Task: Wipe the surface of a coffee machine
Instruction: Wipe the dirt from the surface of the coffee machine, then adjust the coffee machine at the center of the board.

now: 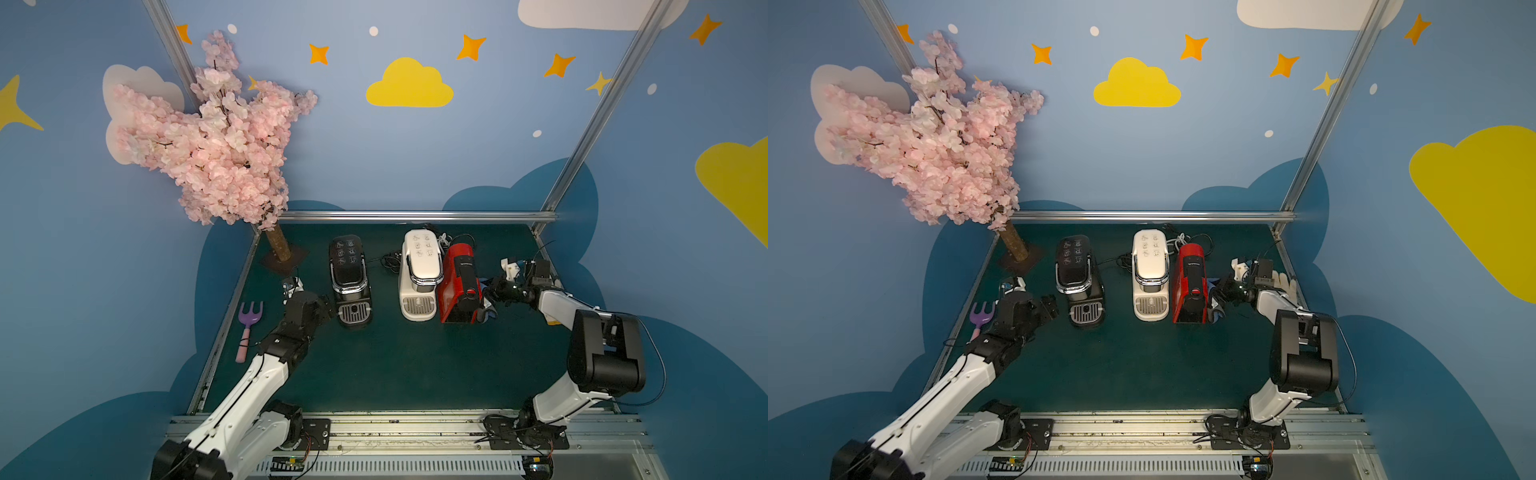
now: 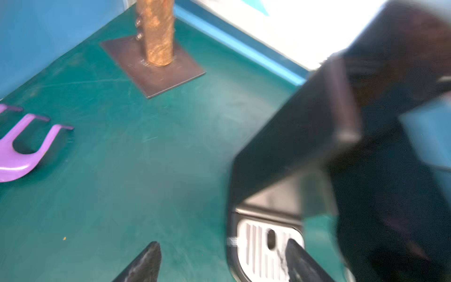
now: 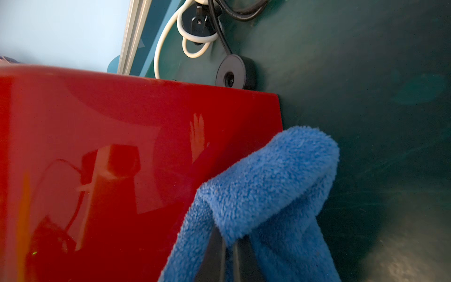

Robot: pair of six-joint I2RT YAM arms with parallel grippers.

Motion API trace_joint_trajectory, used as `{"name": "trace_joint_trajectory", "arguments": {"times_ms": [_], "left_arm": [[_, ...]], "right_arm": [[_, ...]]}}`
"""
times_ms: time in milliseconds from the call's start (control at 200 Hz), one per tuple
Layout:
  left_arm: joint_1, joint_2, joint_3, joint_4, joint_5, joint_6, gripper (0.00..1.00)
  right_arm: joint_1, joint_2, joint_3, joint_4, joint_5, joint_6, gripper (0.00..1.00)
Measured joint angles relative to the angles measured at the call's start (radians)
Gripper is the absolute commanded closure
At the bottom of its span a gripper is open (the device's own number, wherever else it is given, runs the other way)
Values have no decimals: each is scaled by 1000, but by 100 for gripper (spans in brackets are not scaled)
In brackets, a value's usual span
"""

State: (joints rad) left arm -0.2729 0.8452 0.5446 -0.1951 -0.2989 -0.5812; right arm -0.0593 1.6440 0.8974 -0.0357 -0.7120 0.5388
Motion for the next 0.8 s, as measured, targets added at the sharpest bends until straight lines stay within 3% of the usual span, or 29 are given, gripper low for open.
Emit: {"name": "trace_joint_trajectory", "arguments": {"times_ms": [180,290,365,586,671,801], "left_arm": [[-8,-222,16,-80,320,65,24],[-64,-237,10,-84,468,53,26],[-162,-206,-28,-29,517,14,27],[-556,66,-115,249,401,-39,30],[-637,196,-113,399,324,-24,35],[-690,408,-84,621,229,29,44]], "right_arm": [[0,0,0,0,0,0,100],[0,0,0,0,0,1,100],[0,0,0,0,0,3,100],[0,-1,0,0,-1,4,100],[0,-3,0,-2,-1,4,100],[0,-6,0,-3,-3,4,100]]}}
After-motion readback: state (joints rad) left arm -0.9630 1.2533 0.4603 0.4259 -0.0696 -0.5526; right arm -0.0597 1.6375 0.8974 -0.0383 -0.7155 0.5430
